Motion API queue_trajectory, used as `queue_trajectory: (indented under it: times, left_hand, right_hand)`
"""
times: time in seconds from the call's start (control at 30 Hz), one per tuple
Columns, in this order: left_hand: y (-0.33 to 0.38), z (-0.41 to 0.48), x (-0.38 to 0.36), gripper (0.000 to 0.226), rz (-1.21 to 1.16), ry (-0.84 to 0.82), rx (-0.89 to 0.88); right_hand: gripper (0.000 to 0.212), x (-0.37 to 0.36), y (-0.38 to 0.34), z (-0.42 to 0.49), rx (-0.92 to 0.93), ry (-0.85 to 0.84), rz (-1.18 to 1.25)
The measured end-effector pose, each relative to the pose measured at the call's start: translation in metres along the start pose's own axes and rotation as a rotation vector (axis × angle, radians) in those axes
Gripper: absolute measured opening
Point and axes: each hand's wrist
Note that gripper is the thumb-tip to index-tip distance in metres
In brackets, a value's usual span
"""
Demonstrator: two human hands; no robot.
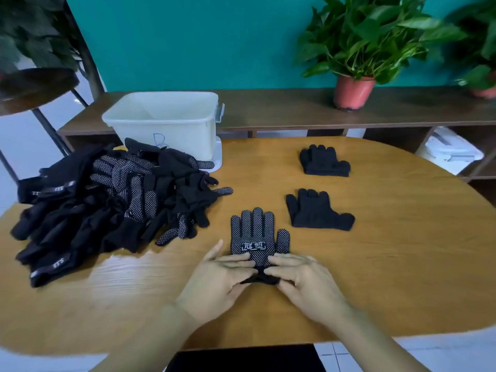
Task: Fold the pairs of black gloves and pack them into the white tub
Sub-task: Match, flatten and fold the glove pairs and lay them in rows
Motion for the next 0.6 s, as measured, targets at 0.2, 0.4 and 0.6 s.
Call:
queue_trajectory:
  times: [0.2,0.4,0.6]
  left_hand:
    - [0.013,-0.015,0.012,0.056,-0.044,-0.02,-0.023]
    - [0.013,0.018,0.018,0.084,0.103,-0.232,0.16]
    - [0.009,0.007,0.005,0.096,0.295,-0.426,0.104]
  right_hand:
    - [0.044,-0.004,-0.007,-0.021,0.017,0.092,-0.04]
    - [0.079,-0.002,-0.032,0.012,-0.022,0.019,-0.281]
    - [0.096,-0.022,-0.017,0.016,-0.123,-0.198,-0.442]
Point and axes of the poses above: each hand's wrist, its own z-axis towards the middle knuckle, its own x-axis out of the back of the hand, y = z × x, and after that the axes turned 8 degrees about -x, right-handed
